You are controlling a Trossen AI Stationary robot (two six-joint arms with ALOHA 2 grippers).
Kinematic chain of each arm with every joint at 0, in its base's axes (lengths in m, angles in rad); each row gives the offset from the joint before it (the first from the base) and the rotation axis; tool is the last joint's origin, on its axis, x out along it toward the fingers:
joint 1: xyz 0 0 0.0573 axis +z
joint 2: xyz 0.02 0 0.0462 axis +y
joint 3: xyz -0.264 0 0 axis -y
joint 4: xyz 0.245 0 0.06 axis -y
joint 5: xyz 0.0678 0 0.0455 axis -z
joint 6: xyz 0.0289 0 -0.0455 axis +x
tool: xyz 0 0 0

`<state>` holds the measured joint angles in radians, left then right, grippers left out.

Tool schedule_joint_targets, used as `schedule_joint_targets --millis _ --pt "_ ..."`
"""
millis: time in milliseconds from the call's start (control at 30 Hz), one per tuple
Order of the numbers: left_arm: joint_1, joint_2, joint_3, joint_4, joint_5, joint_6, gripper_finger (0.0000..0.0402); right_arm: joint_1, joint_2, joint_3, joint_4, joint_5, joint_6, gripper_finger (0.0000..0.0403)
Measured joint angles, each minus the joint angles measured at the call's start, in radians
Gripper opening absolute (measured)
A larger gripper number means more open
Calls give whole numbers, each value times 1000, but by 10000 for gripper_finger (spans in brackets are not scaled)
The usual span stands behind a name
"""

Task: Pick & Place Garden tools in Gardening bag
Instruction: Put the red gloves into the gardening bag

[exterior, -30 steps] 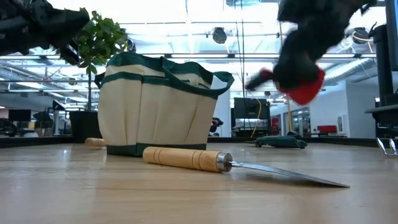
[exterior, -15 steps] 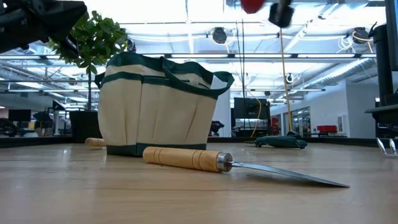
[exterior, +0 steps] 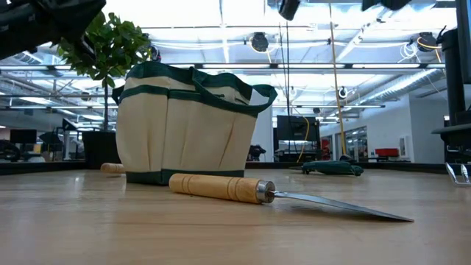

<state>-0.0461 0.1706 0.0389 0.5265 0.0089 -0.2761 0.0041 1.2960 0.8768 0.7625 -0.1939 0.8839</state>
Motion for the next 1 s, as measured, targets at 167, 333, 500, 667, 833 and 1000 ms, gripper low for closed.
schedule_joint_targets --millis 167,333,500,667,833,1000 --pt "-52 179 88 0 -59 62 33 -25 61 0 83 -21 36 21" --pt "-98 393 225 -3 -98 144 33 -32 100 0 150 -21 58 21" --pt "-122 590 373 -8 -115 204 33 -32 112 0 152 -22 58 21" --pt "-131 759 510 -7 -115 226 33 -32 111 1 161 -21 47 21" --pt "-131 897 619 -6 -114 225 33 -31 111 1 167 -22 34 21" --pt "-131 1012 697 -7 -114 192 33 -29 111 1 166 -24 20 21"
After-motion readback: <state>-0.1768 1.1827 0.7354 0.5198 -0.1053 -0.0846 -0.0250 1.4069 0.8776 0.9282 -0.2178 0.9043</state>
